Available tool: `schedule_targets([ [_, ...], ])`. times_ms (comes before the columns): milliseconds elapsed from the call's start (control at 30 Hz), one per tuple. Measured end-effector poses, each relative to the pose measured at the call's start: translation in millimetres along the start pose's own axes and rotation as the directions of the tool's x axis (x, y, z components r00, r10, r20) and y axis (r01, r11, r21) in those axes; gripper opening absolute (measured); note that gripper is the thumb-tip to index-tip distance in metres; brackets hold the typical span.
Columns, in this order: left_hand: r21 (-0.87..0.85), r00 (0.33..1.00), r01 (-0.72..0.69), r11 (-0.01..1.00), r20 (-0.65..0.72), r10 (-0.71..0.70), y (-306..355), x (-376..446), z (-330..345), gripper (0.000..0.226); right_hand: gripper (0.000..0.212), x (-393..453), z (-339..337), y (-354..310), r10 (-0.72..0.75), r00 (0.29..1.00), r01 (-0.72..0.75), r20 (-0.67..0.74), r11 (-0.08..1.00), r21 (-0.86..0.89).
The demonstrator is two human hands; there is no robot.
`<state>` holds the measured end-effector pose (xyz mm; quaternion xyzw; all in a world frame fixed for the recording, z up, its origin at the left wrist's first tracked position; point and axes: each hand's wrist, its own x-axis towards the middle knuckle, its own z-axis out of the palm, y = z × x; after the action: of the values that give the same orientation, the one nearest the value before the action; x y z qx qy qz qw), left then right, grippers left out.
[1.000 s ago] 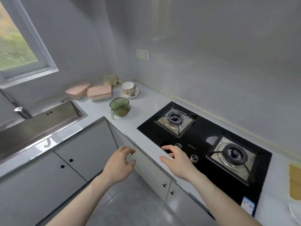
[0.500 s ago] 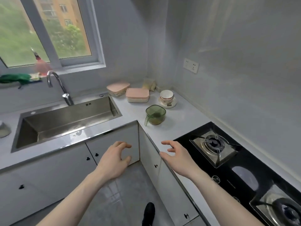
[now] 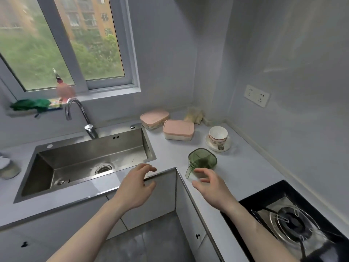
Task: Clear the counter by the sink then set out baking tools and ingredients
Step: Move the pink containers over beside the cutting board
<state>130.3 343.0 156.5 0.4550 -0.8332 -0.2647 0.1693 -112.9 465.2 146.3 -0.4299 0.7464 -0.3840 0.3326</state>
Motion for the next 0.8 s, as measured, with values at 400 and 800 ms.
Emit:
schedule_targets([
  [400,0.022,0.981,-0.043,0.999,0.191,0.038,-38,137,20,0.035,0.036,94,-12,9,0.107,0.990,-0.105,-0.095,0.994,0.026],
  [800,-0.008,0.906,-0.167,0.986,0.393,0.156,-75,291,32,0.036,0.034,181,23,0,0.336,0.911,-0.312,-0.240,0.941,0.133],
])
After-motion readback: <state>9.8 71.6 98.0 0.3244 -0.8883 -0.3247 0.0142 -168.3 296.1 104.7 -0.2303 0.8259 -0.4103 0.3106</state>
